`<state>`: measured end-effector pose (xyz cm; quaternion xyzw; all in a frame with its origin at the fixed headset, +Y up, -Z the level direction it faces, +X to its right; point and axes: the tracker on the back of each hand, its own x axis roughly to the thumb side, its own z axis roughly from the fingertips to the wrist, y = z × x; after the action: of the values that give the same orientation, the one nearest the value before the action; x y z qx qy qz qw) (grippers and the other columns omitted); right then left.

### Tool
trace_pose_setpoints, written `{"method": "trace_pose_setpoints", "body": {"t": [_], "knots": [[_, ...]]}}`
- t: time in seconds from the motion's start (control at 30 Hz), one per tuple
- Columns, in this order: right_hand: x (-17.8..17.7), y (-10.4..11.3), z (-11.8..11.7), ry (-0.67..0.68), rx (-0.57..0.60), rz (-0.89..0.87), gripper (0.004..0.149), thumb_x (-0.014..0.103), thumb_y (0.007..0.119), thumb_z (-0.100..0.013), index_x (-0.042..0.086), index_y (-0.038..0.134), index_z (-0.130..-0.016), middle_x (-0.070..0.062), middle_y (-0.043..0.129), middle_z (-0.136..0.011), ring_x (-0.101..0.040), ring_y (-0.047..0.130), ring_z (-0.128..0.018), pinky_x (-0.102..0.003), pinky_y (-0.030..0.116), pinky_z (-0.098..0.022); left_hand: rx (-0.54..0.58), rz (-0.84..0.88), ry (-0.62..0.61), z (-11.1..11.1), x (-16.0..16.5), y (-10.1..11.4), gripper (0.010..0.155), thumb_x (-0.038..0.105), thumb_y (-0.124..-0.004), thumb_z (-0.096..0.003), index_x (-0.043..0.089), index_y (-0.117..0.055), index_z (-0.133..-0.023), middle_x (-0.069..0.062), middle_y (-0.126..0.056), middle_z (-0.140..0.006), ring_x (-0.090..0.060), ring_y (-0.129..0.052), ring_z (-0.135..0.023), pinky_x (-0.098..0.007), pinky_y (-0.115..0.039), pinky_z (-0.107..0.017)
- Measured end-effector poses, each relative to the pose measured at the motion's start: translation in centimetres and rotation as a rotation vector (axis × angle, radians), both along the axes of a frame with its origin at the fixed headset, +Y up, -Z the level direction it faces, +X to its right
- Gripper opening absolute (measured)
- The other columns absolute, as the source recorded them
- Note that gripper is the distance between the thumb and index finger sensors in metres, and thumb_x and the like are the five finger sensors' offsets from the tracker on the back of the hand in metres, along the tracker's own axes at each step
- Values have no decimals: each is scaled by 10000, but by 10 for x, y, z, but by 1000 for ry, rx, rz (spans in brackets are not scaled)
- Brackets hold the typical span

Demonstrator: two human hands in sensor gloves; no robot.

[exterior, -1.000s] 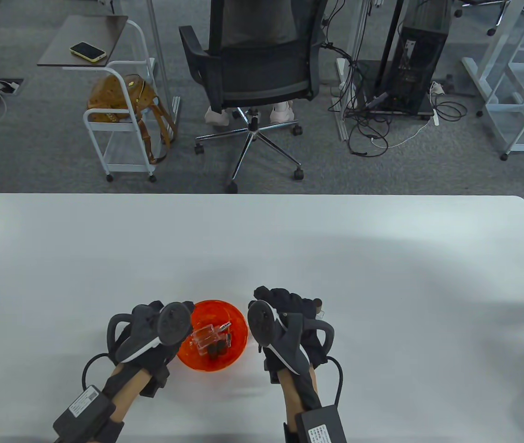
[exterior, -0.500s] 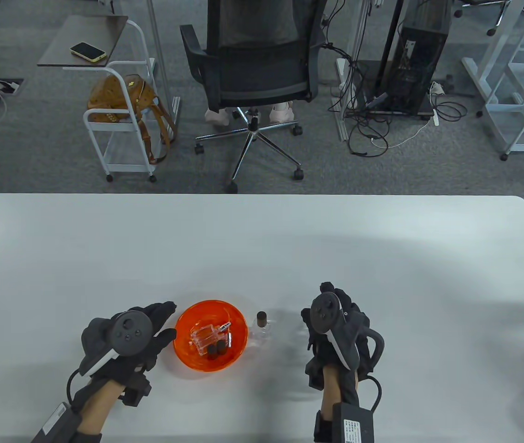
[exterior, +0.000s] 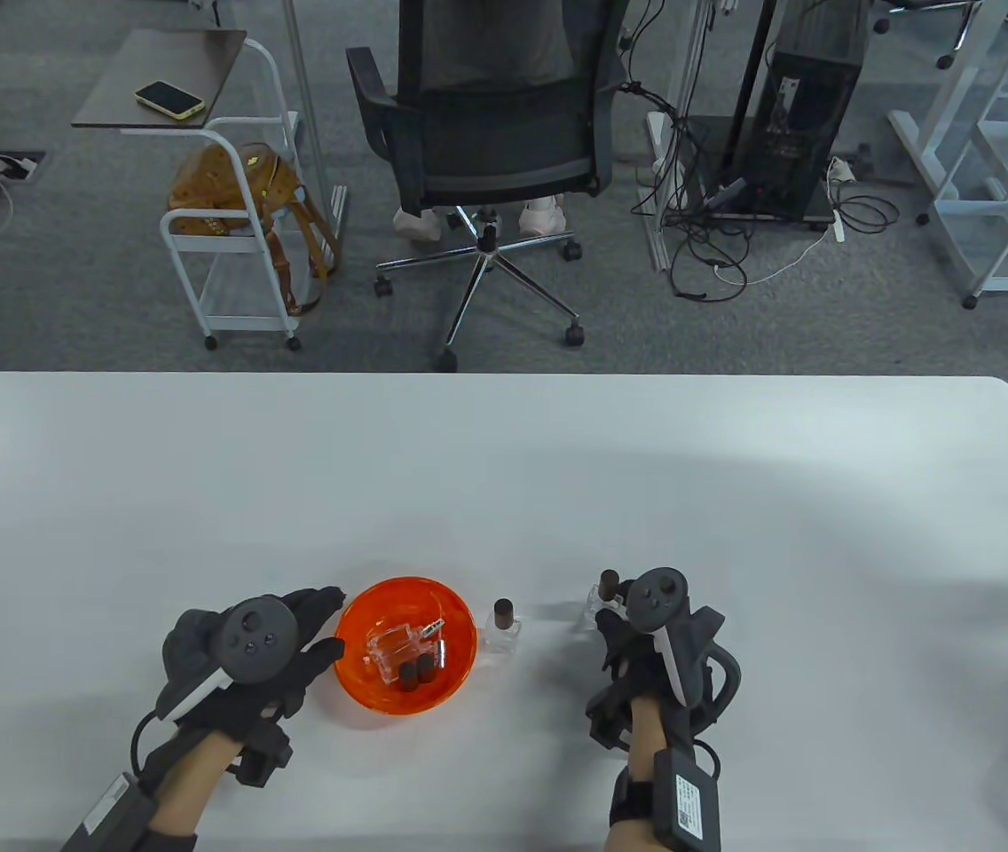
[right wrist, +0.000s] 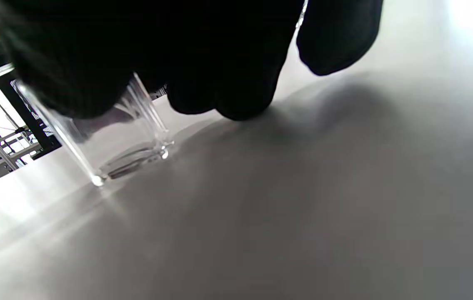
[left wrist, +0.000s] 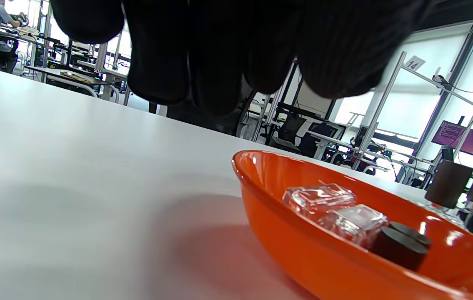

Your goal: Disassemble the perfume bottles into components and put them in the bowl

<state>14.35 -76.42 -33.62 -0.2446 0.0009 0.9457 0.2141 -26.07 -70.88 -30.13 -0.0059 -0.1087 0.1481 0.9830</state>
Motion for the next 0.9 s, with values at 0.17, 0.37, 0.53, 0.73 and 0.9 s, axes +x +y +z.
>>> {"method": "trace_pose_setpoints", "body": {"t": [0.17,0.37,0.53,0.73,0.9], "knots": [[1,7,2,-6,71,-29,511,569,902,-288,395,813,-759,110,980,-805,-115,1073,-659,-464,824,-590,-15,-3,-6,0,1,-2,638,475,-832,-417,243,-815,-1011,-114,-937,-1007,-389,-920,-875,-617,-638,-669],[-23,56,8,94,283,-56,512,575,904,-284,367,821,-744,84,1018,-725,-79,1128,-547,-439,873,-530,-6,14,-10,0,1,-2,637,477,-826,-419,243,-812,-1012,-114,-940,-1003,-387,-920,-877,-618,-636,-673],[-66,94,25,281,409,4,505,566,893,-298,371,809,-757,72,992,-741,-72,1083,-514,-462,847,-540,-6,47,-21,0,3,-3,635,475,-823,-421,240,-814,-1010,-118,-942,-1000,-391,-922,-872,-621,-636,-671],[-130,100,37,514,396,119,499,553,885,-310,389,793,-773,67,947,-776,-79,1029,-532,-485,812,-571,63,147,-70,5,6,5,674,483,-808,-428,237,-731,-1051,-119,-916,-1013,-386,-919,-873,-619,-638,-670],[-171,90,43,666,355,285,500,553,887,-305,399,795,-771,77,937,-781,-76,1016,-540,-490,802,-581,124,355,-131,9,5,11,734,495,-824,-416,302,-624,-1095,-139,-926,-992,-383,-973,-813,-623,-670,-645]]}}
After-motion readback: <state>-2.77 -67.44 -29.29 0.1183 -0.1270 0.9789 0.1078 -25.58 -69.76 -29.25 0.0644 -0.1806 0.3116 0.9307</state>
